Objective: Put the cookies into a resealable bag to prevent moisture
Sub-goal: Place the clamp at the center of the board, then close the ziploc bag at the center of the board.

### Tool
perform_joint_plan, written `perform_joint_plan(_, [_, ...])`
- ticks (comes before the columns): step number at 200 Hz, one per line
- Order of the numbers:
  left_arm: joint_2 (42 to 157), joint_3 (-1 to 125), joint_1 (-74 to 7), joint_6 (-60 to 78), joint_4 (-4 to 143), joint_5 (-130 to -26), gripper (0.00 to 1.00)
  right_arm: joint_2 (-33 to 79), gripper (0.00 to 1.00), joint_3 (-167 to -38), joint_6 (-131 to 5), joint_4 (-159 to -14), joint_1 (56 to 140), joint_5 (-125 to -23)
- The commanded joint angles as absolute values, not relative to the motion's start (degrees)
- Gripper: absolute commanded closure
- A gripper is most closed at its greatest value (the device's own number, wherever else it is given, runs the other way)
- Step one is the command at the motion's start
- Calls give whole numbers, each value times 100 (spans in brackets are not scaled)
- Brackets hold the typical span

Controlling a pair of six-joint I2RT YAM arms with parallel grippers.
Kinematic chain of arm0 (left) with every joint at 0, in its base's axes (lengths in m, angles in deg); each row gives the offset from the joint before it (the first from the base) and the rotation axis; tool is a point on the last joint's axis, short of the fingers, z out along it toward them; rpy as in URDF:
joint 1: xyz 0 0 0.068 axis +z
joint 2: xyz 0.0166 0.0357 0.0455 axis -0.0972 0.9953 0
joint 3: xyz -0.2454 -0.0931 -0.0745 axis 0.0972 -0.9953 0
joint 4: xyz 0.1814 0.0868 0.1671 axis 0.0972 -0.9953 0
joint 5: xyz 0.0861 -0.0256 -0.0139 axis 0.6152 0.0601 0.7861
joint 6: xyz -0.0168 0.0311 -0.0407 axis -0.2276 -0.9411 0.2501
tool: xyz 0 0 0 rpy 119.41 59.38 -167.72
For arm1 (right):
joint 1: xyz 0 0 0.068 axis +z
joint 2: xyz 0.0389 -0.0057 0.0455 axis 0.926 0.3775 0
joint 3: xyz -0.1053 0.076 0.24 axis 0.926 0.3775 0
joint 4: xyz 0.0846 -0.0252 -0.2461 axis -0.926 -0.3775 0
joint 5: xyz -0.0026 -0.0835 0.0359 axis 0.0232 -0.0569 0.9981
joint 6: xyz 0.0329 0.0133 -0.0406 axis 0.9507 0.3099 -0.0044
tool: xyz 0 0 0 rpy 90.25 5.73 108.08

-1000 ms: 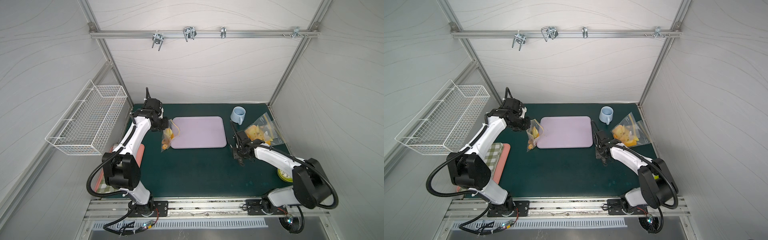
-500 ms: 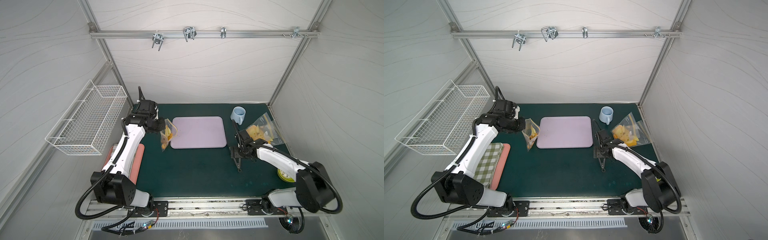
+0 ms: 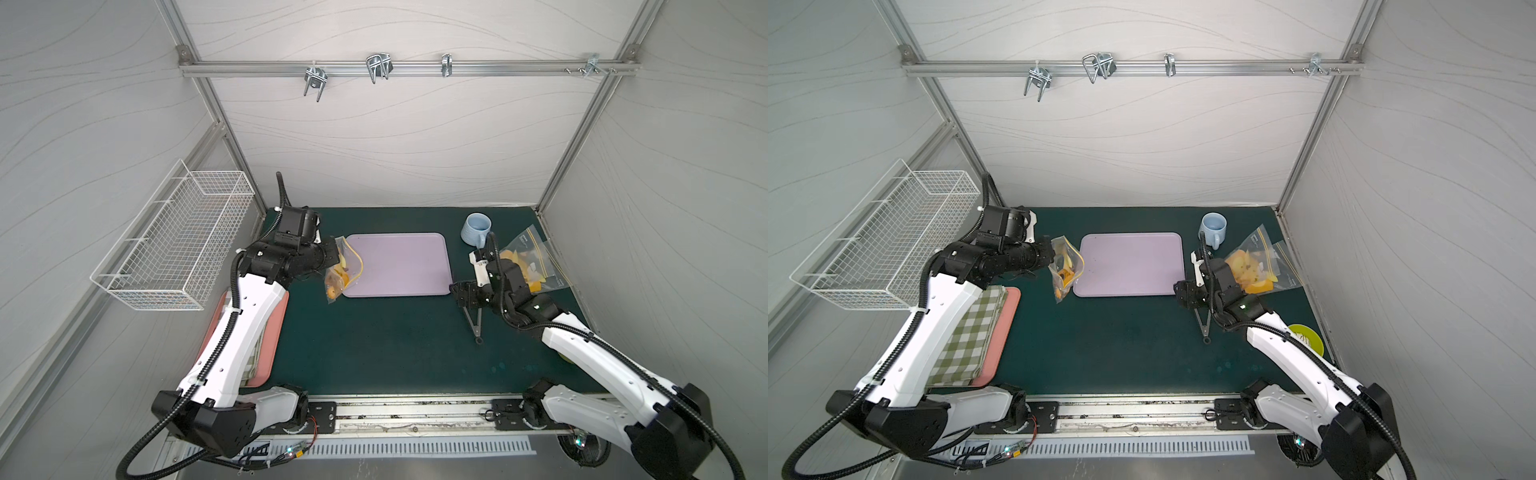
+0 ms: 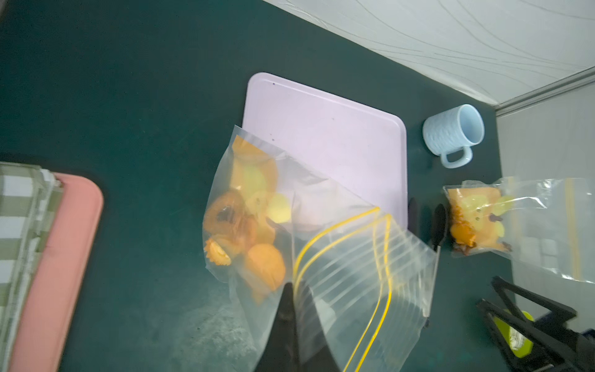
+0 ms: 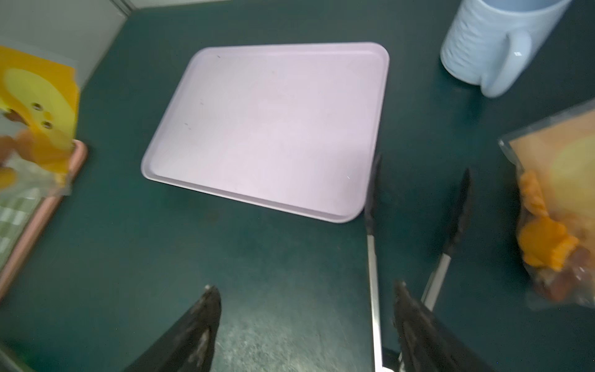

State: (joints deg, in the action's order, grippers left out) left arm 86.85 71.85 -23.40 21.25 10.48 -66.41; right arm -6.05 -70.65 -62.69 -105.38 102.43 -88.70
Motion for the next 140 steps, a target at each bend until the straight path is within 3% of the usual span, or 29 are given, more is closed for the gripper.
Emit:
perform_joint_plan(1, [8456, 7082, -2845, 3188, 1197, -6089, 100, -871, 15, -7064, -6598, -9860, 10573, -8418])
perform_joint_plan(22, [8355, 6851, -3428, 3764, 1398, -5811, 100, -984, 15, -7049, -6783, -9888, 10983, -8891])
perform_joint_plan(63, [8275, 6647, -4461, 4701, 1287, -5103, 100, -1294, 15, -6888, -6765, -10038, 11013, -9044])
perform_joint_plan(140, [8800, 5701, -4535, 5549, 2489, -5330, 100, -1643, 15, -6705, -6725, -10335, 11138, -9092])
